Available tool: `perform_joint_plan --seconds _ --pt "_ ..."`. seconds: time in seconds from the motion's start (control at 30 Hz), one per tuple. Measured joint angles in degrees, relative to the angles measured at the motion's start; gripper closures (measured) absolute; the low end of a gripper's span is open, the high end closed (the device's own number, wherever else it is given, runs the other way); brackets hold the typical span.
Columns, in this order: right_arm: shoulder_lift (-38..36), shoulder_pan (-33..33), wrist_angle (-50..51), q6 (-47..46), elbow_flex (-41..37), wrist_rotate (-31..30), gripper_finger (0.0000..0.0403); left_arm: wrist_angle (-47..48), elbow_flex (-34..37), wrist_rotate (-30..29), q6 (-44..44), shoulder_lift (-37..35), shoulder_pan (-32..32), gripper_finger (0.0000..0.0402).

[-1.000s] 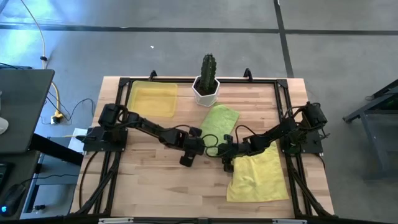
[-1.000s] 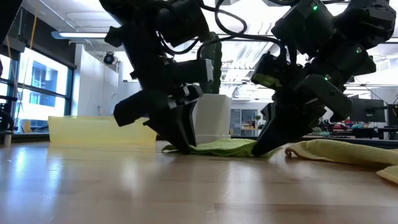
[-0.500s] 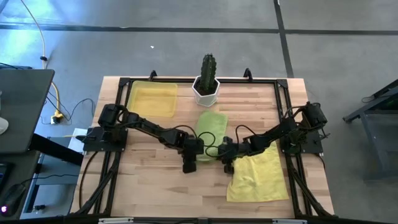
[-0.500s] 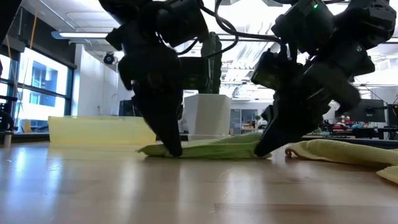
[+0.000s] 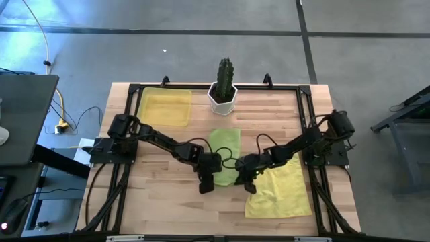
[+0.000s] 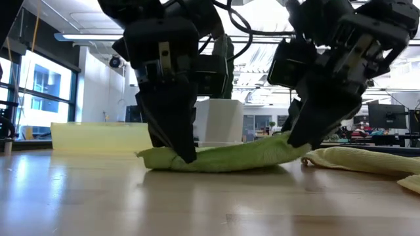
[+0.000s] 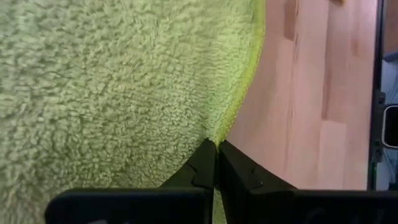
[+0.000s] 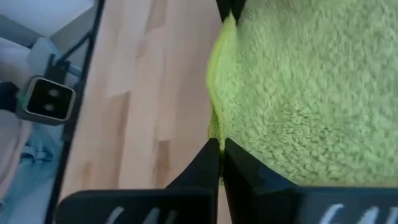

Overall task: Roll microfiber towels into tight, uniform cylinder then place into a basket
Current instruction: Roll the green microfiber towel

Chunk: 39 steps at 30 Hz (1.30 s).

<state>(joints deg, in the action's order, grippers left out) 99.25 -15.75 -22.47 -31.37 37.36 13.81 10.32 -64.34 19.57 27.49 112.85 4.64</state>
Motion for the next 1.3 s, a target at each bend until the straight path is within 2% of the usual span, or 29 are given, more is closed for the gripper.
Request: perform_joint_plan --seconds 0.27,0.43,0.57,0.7,0.9,1.17,1.3 --pt "-2.3 0.1 0.5 -1.7 0.0 -1.5 0.0403 -0.5 -0.4 -0.1 -0.1 -0.2 0.0 0.0397" --pt "-3.1 0.1 1.7 -4.9 0.0 -2.3 0.0403 0.9 -3.1 -0.8 -2.3 -0.4 0.2 0.0397" --pt "-3.1 0.0 3.6 -7.0 0.1 -4.4 0.0403 6.5 -5.8 -4.9 -5.1 -0.7 0.3 0.0397" --pt "-3.1 0.0 6.4 -8.8 0.1 -6.7 0.0402 12.4 -6.3 -11.0 -4.2 -0.7 0.3 0.0397" --pt "-3.1 0.0 7.0 -8.7 0.1 -9.7 0.0402 13.9 -6.4 -19.1 -4.2 -0.7 0.3 0.0397" --pt "-3.1 0.0 10.1 -8.7 0.1 -16.5 0.0402 13.9 -6.4 -23.1 -6.8 -0.7 0.3 0.0397" --pt "-3.1 0.0 12.1 -8.7 0.1 -18.1 0.0402 13.7 -6.2 -24.2 -8.1 -0.1 0.3 0.0397"
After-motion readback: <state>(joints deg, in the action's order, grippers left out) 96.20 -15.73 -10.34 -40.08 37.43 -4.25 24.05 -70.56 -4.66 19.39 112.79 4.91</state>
